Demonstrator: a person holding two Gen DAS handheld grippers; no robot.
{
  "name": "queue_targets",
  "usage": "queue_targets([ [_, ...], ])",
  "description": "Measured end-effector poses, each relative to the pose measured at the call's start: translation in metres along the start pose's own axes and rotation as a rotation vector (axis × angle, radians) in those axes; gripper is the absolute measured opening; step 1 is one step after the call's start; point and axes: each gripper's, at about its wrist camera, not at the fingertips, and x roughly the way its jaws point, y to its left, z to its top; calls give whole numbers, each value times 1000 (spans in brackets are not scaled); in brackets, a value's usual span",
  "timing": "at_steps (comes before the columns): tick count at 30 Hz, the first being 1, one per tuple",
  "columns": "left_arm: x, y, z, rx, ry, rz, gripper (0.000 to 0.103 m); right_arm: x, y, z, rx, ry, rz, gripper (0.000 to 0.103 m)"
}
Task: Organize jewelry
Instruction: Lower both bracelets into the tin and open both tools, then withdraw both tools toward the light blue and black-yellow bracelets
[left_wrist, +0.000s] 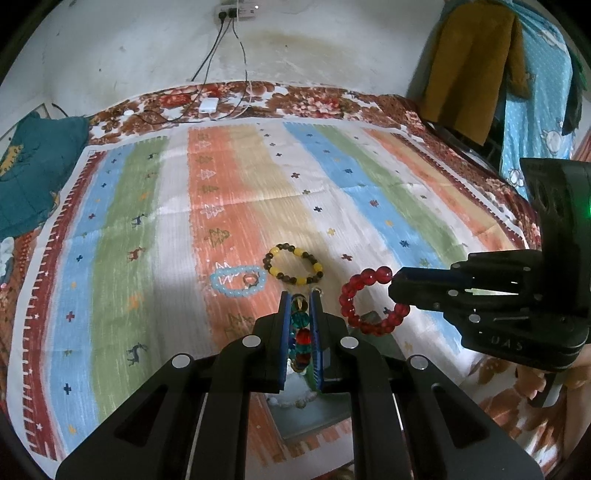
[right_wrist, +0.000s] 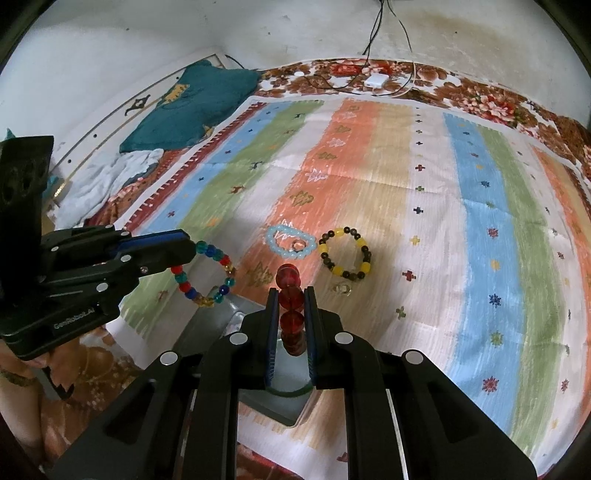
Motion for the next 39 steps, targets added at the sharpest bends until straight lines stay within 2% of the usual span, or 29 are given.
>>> queue_targets([
  [14, -3, -5, -12, -15, 14, -9, 10, -4, 5, -11, -12, 9, 14, 14],
  [19, 1, -4, -14, -24, 34, -8, 11, 2, 6, -13, -14, 37, 18, 14],
  [20, 2, -3, -14, -26, 38, -4, 13, 2, 6, -13, -12, 35, 8, 14],
  [21, 2, -1, -14, -33, 39, 1, 20, 2, 5, -12, -13, 31, -1, 16],
  [22, 2, 0, -14, -41, 39, 7, 27, 1, 4, -12, -8, 25, -6, 21],
  [23, 2, 4, -13, -53, 35, 18, 30, -1, 1, -11, 3, 18, -9, 28],
  [24, 2, 6, -13, -62, 34, 24, 33, -2, 0, -12, 7, 13, -13, 39],
  [30, 5, 15, -12, -88, 40, 48, 57, 4, -5, -12, 3, 28, -46, 46],
  [34, 9, 18, -11, -93, 46, 68, 71, 6, -9, -10, 10, 35, -63, 60],
  [39, 14, 25, -10, -102, 61, 96, 80, 10, -13, -9, 18, 46, -85, 67],
])
